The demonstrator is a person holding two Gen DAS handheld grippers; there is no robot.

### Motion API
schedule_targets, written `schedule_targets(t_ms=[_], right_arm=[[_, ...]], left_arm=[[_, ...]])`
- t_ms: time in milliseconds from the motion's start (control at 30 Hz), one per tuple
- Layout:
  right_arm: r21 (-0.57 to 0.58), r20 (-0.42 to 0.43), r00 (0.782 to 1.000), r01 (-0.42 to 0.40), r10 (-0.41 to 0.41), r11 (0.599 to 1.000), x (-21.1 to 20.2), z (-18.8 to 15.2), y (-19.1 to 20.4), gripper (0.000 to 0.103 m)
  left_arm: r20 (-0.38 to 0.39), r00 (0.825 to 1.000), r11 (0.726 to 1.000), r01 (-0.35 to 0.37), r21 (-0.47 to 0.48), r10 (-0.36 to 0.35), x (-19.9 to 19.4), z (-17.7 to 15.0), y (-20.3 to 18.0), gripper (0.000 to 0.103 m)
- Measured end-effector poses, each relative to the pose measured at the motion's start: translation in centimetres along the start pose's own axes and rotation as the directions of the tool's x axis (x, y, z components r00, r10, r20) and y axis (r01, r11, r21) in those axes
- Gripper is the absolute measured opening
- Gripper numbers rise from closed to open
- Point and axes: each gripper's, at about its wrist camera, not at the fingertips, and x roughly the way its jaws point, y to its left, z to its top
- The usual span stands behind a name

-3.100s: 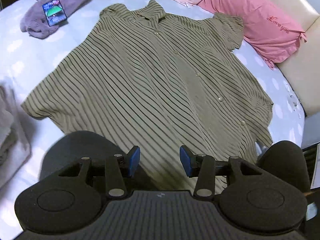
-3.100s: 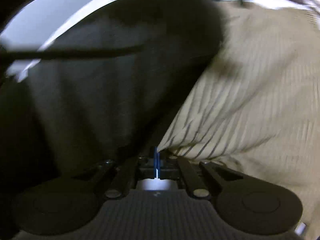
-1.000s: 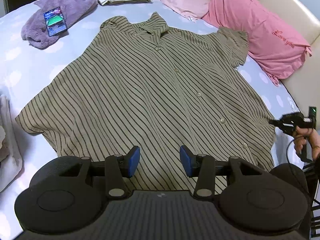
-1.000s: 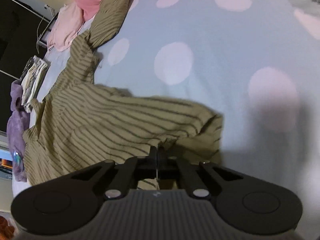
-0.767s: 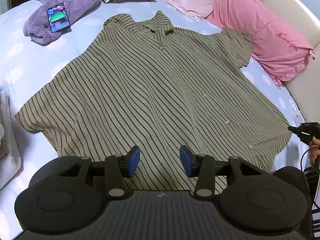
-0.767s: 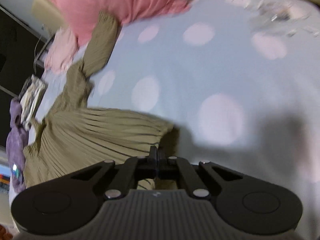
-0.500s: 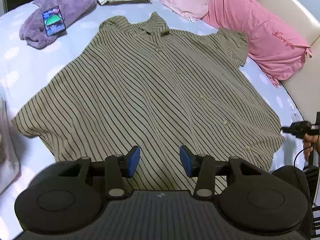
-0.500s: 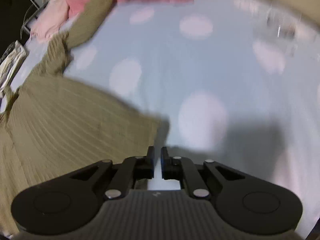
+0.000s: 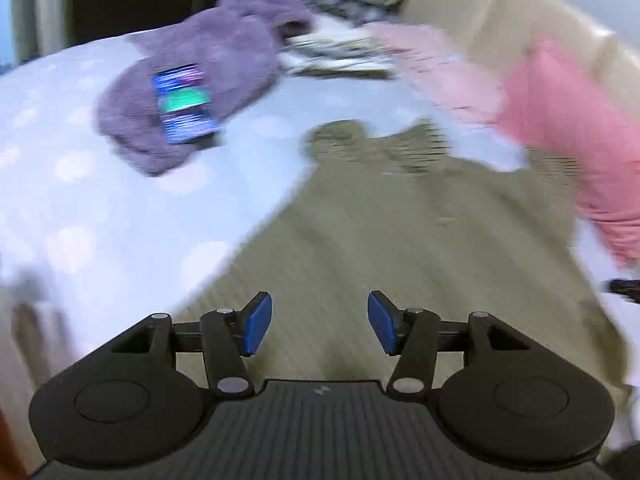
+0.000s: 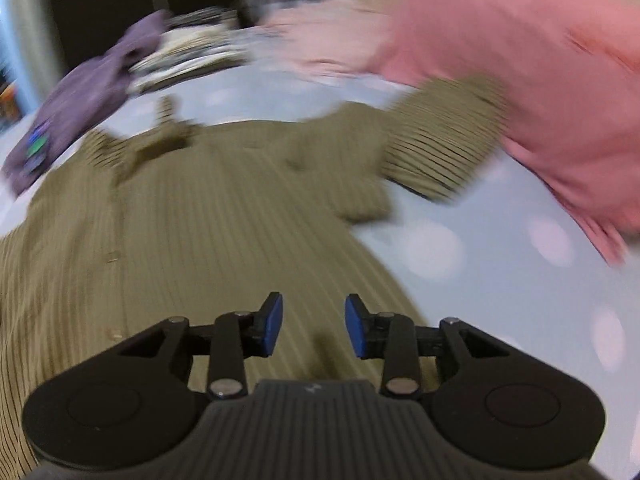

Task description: Fold clothes

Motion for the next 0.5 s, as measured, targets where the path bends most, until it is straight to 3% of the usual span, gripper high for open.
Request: schedule_targets(t_ms=[67,133,267,367,500], right_arm=[[-0.056,0.006,1.0,-0.014,0.015,0.998,0.8,1.4,2.0,0.044],[-0.04,0.005,0.999,-0.039,0.039,0.998,1.5,2.3,3.1,0.045],[-0.035,-0.014,0.994,-0.109,0.109,0.993,2.2,2.5,5.5,0.045],[-0.108,-0.018,0.984,-0.176,0.175,0.978,2.1,2.0,8.2,0.045],[-0.2,-0.038,0.981,-0.192,0.188,0.961,2.5,1.5,10.4,0.046]], left_arm=[[-0.043,0.987,0.987,-0.158,-0.012,0.158,1.7,0.3,1.2,0.051],[-0.101,0.957,0.962,-0.273,0.002,0.271,3.2,0.0,2.0,0.051],[-0.173,0.936,0.952,-0.301,0.054,0.306,4.9,-1.6,2.8,0.051],[-0.187,0.937,0.955,-0.293,0.033,0.294,5.7,-2.6,3.5,0.051],[-0.266,0.9,0.936,-0.35,0.034,0.346,6.0,-3.8,4.2,0.051]])
